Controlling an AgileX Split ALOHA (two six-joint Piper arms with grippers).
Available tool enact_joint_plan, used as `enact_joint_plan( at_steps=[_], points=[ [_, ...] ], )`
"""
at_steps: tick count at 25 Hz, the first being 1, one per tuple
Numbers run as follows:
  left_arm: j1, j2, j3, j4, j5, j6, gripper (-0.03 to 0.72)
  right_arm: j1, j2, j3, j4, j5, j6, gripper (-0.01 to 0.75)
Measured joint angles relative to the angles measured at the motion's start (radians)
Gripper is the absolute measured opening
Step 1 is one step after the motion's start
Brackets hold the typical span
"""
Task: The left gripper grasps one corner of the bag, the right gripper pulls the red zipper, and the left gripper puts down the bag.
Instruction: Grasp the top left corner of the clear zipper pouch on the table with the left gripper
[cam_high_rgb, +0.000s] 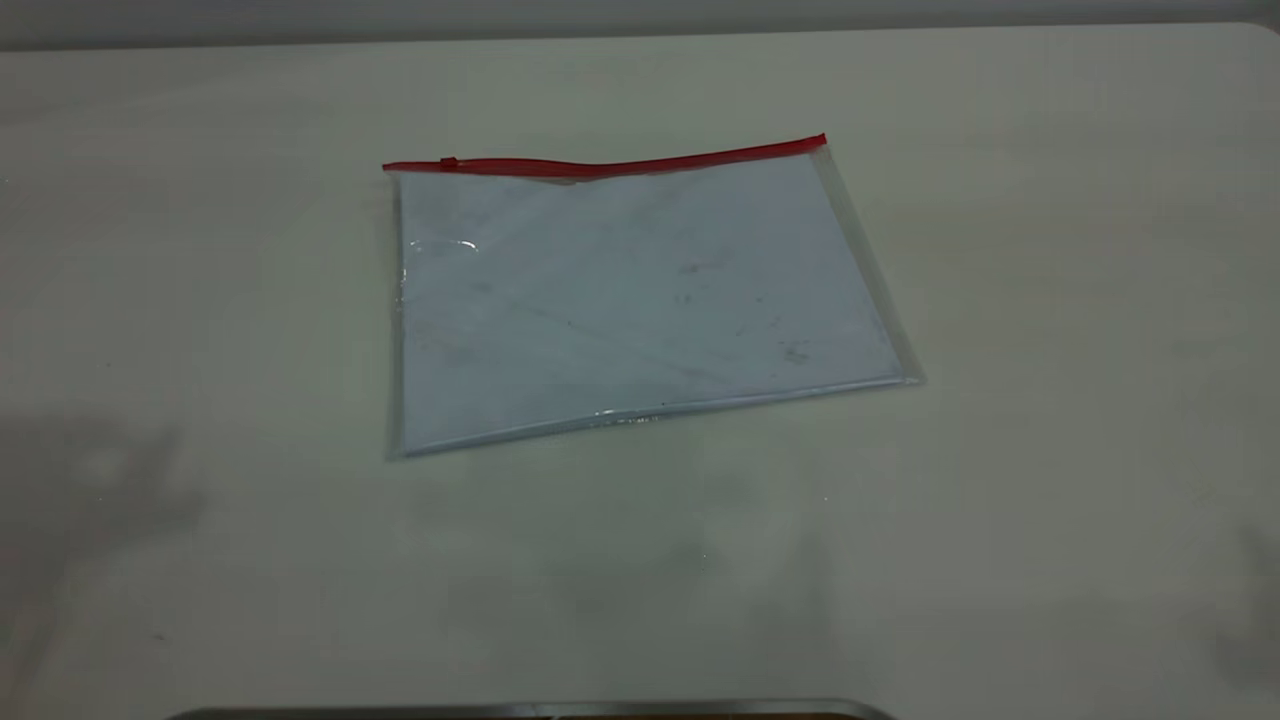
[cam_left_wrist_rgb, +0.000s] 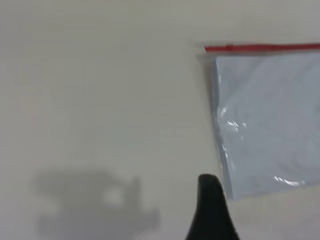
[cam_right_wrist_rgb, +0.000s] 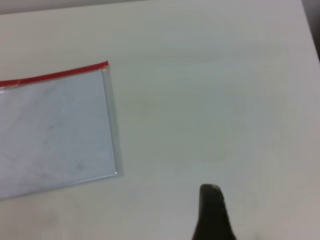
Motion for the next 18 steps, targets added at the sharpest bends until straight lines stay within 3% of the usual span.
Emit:
enact_joint_plan(
  at_steps=[8, 18],
  points=[
    [0.000, 0.430, -0.184, -0.013, -0.114, 0.097, 0.590, 0.000, 0.236, -0.091, 0.059, -0.095, -0.075, 0.576],
    [0.000, 0.815, -0.462, -0.016, -0.063, 0.121, 0.590, 0.000, 0.459, -0.152, 0.061, -0.145, -0.126, 0.576]
  ],
)
